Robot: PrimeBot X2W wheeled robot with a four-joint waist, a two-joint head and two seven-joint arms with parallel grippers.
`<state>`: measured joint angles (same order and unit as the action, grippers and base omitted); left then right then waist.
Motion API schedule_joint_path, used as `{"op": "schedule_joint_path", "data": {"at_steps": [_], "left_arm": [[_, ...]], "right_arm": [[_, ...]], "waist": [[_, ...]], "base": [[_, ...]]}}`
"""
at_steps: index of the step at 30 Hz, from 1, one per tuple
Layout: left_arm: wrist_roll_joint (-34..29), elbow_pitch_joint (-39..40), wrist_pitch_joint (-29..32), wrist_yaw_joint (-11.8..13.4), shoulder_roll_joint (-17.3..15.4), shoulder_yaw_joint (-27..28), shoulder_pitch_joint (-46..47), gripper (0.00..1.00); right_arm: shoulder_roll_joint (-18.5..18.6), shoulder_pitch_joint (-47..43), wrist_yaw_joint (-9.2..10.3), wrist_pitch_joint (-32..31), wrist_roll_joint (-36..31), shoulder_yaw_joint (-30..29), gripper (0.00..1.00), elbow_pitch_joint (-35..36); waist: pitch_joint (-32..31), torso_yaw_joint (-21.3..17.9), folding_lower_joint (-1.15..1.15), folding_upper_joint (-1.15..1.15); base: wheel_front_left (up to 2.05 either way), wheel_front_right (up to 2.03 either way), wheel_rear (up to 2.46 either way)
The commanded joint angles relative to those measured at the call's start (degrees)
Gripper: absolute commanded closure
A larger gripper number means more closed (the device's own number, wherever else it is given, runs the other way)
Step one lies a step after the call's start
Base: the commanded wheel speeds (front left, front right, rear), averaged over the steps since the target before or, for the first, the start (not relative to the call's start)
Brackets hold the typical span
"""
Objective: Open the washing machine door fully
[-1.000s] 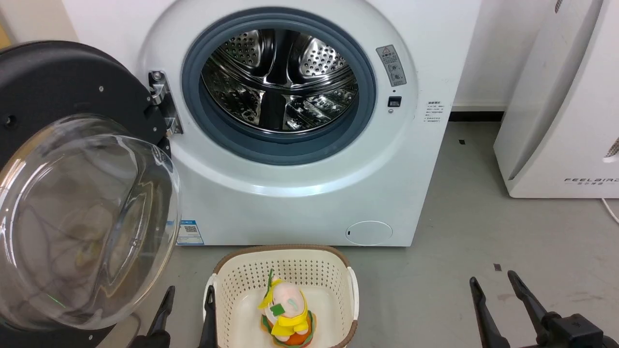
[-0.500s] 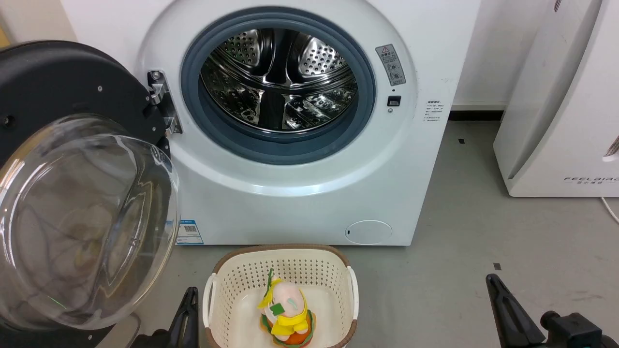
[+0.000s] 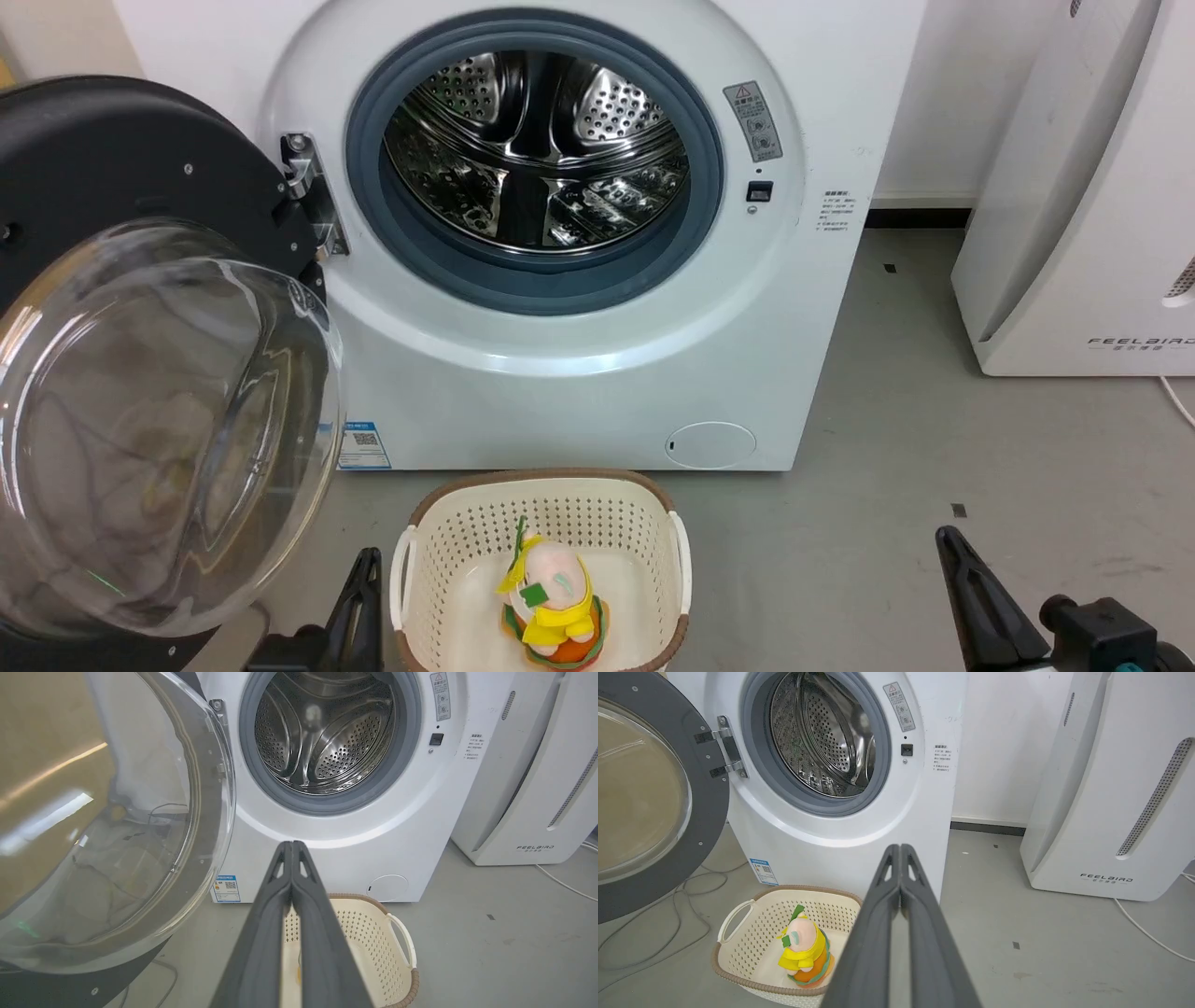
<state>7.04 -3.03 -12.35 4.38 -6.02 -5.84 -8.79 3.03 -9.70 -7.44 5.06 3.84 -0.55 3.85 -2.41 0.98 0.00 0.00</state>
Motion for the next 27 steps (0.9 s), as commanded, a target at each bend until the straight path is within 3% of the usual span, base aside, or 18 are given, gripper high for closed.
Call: {"op": "schedule_joint_path", "data": {"at_steps": [1, 27], "left_arm": [[-0.48, 0.3, 0.36, -0.26, 0.28, 0.35, 1.22, 1.0], [-2.14, 0.99, 3.4, -1.31, 1.0, 1.74, 3.14, 1.0]], "right_arm": [[-0.03, 1.19, -0.01, -0.29, -0.55, 0.09, 1.0, -0.26], [-0.06, 3.35, -0.02, -1.5, -1.39, 0.21, 1.0, -1.17]], "waist": [[0.03, -0.01, 0.0, 0.0], [0.63, -0.26, 0.0, 0.0]], "base": [[0.0, 0.0, 0.0], [0.0, 0.0, 0.0]]}}
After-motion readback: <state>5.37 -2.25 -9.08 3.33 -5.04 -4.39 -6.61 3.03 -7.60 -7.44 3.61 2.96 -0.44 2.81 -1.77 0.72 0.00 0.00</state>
